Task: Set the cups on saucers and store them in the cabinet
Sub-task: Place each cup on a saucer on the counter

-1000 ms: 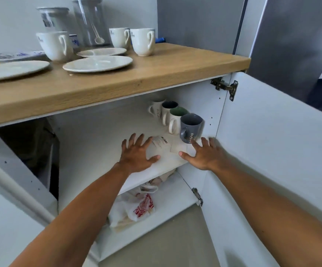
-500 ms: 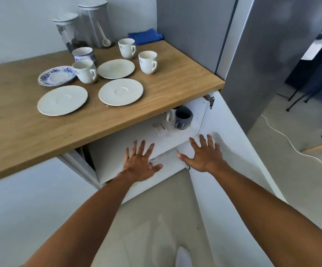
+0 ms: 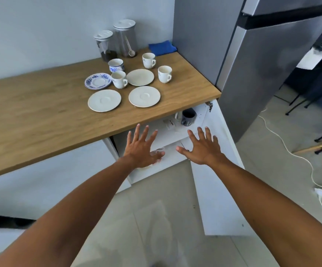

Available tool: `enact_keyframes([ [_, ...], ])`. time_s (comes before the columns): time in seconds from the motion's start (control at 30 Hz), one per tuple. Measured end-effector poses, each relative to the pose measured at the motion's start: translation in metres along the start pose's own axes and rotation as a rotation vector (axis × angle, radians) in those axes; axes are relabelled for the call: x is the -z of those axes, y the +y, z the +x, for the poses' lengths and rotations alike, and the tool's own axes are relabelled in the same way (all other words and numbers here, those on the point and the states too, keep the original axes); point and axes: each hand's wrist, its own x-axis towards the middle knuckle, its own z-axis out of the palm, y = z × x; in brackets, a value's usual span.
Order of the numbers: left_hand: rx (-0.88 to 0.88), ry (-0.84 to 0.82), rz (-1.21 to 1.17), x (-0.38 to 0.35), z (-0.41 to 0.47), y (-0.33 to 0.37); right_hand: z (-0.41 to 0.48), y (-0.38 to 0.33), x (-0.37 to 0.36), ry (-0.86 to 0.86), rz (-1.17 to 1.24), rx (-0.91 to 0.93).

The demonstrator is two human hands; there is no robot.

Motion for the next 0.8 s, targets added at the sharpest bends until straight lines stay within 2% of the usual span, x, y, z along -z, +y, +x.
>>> enact_keyframes([
  [0.37,0.076,0.122,-0.081,0.06,0.025,-0.023,0.041,-0.003,0.074,0.079,0.01,0.084],
  [0.63,0.129,0.143,-0.119,0.071,0.115,-0.072,0.15,-0.027,0.115,0.105,0.009,0.081],
  [0.8,0.164,0.082,-0.225,0.073,0.172,-0.103,0.22,-0.043,0.132,0.086,0.04,0.057],
])
